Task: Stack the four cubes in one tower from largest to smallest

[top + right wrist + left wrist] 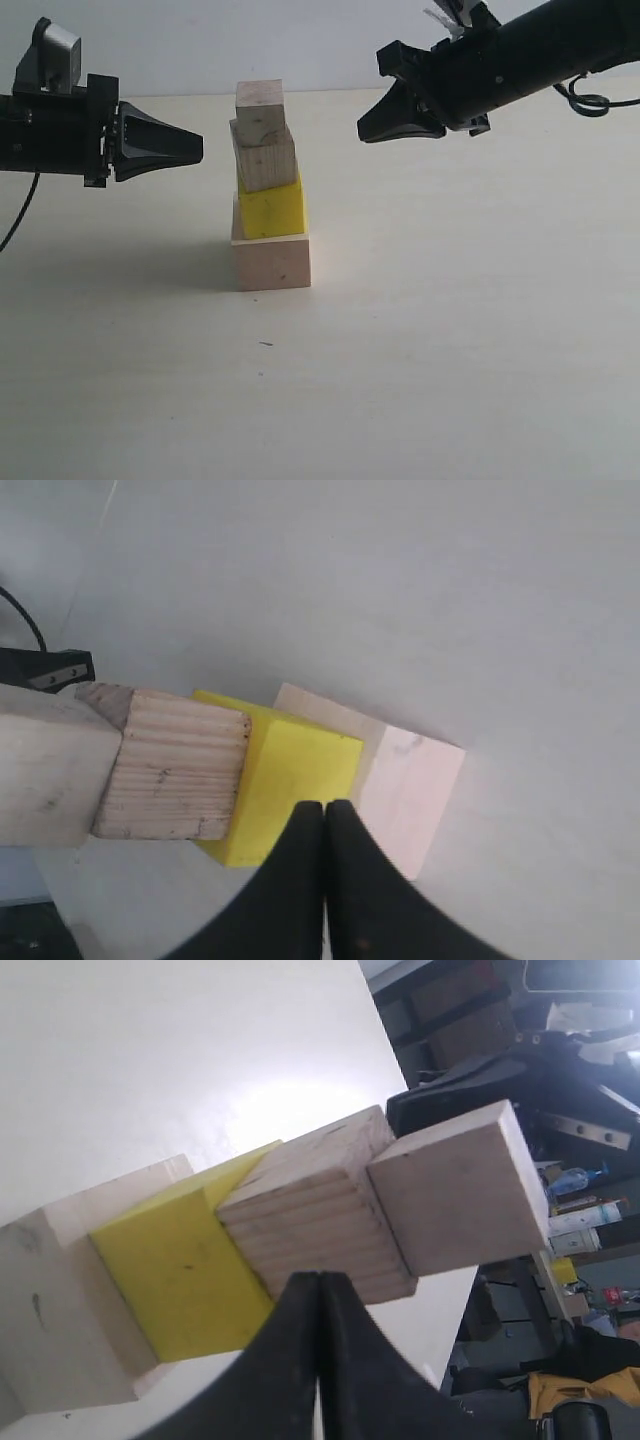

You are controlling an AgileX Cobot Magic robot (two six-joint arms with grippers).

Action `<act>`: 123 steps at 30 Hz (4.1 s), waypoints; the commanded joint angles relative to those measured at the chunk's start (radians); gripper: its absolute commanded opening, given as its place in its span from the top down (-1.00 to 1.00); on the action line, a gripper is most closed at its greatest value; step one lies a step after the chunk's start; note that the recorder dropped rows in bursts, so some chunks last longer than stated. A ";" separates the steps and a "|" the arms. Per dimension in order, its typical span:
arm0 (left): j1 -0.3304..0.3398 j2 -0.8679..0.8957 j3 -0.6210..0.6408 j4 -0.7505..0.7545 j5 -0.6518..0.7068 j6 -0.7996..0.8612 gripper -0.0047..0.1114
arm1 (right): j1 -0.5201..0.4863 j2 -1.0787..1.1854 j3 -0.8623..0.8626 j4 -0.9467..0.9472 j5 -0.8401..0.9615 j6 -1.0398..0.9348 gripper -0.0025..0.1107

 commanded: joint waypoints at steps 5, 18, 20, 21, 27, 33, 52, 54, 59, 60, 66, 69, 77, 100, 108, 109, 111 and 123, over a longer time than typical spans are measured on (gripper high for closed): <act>0.002 0.000 -0.006 -0.021 -0.002 0.019 0.92 | 0.013 0.036 0.016 0.136 0.077 -0.087 0.96; 0.000 0.005 -0.008 -0.048 -0.006 0.033 0.92 | 0.034 0.042 0.016 0.132 0.071 -0.089 0.96; -0.001 0.012 -0.024 -0.043 -0.006 0.033 0.92 | 0.034 0.042 0.016 0.133 0.073 -0.089 0.96; -0.006 0.020 -0.031 -0.043 -0.003 0.033 0.92 | 0.036 0.042 0.016 0.135 0.077 -0.089 0.96; -0.006 0.043 -0.053 -0.043 0.016 0.027 0.92 | 0.058 0.042 0.016 0.133 0.080 -0.089 0.96; -0.038 0.069 -0.053 -0.046 0.021 0.031 0.92 | 0.058 0.042 0.016 0.133 0.078 -0.089 0.96; -0.063 0.121 -0.111 -0.061 -0.026 0.029 0.92 | 0.058 0.042 0.016 0.132 0.085 -0.089 0.96; -0.063 0.122 -0.111 -0.061 -0.035 0.029 0.92 | 0.058 0.042 0.016 0.132 0.085 -0.089 0.96; -0.063 0.122 -0.111 -0.061 -0.037 0.029 0.92 | 0.058 0.042 0.016 0.132 0.086 -0.089 0.96; -0.063 0.122 -0.111 -0.061 -0.037 0.029 0.92 | 0.058 0.042 0.016 0.132 0.086 -0.089 0.96; -0.063 0.122 -0.111 -0.061 -0.037 0.031 0.92 | 0.058 0.042 0.016 0.132 0.086 -0.089 0.96; -0.063 0.122 -0.111 -0.061 -0.037 0.031 0.92 | 0.058 0.042 0.016 0.132 0.086 -0.089 0.96; -0.063 0.122 -0.111 -0.061 -0.037 0.031 0.92 | 0.058 0.042 0.016 0.136 0.102 -0.089 0.96; -0.063 0.122 -0.111 -0.046 -0.037 0.031 0.92 | 0.104 0.042 0.022 0.125 0.081 -0.085 0.96; -0.063 0.122 -0.111 -0.046 -0.037 0.031 0.92 | 0.104 0.042 0.022 0.124 0.090 -0.085 0.96; -0.063 0.122 -0.111 -0.046 -0.037 0.031 0.92 | 0.104 0.042 0.022 0.124 0.090 -0.085 0.96; -0.063 0.122 -0.111 -0.046 -0.037 0.031 0.92 | 0.104 0.042 0.022 0.129 0.095 -0.085 0.96; -0.063 0.122 -0.111 -0.052 -0.029 0.031 0.92 | 0.131 0.042 0.022 0.125 0.082 -0.089 0.96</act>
